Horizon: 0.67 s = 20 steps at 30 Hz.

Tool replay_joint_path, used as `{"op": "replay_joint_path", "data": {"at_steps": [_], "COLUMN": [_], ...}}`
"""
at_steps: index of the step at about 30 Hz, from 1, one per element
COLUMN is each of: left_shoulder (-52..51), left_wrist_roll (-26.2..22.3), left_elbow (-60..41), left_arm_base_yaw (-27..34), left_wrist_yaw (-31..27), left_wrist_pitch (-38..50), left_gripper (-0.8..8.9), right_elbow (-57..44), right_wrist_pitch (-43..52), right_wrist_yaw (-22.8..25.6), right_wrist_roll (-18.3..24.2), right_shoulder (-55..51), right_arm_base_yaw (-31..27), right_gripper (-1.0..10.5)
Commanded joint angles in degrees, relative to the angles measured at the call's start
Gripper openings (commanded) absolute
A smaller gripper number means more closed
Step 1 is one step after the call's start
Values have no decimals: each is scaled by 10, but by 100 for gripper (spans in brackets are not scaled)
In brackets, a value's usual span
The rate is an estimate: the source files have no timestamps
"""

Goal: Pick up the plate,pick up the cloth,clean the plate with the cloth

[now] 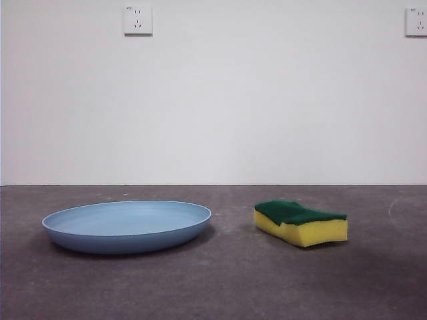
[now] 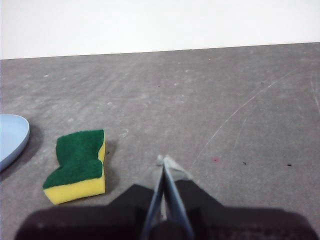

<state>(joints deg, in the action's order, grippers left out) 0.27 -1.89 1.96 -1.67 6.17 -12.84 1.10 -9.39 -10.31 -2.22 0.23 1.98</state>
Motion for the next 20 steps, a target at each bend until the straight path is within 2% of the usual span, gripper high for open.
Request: {"op": "replay_joint_path", "data": {"at_steps": [1, 4, 7, 9, 20], "left_shoulder": [-2, -2, -2, -2, 6], "left_wrist_roll": [4, 4, 4, 16, 136], "left_elbow": [-8, -8, -8, -8, 33], "left_arm_base_yaw": [2, 2, 2, 2, 2], "left_wrist_yaw": [0, 1, 1, 3, 4], "left_wrist_pitch": [2, 7, 10, 10, 2], "left_gripper": [-4, -4, -4, -4, -8], "right_elbow": [-7, -7, -7, -7, 69], "right_wrist_pitch": [-4, -4, -4, -4, -45], "right_wrist_yaw": [-1, -1, -1, -2, -3], "right_wrist_roll": [-14, -43, -108, -132, -183], "right_shoulder": [-1, -1, -1, -1, 59], "right_arm_base_yaw": [1, 1, 1, 1, 1], "right_gripper": [1, 1, 1, -1, -10]}}
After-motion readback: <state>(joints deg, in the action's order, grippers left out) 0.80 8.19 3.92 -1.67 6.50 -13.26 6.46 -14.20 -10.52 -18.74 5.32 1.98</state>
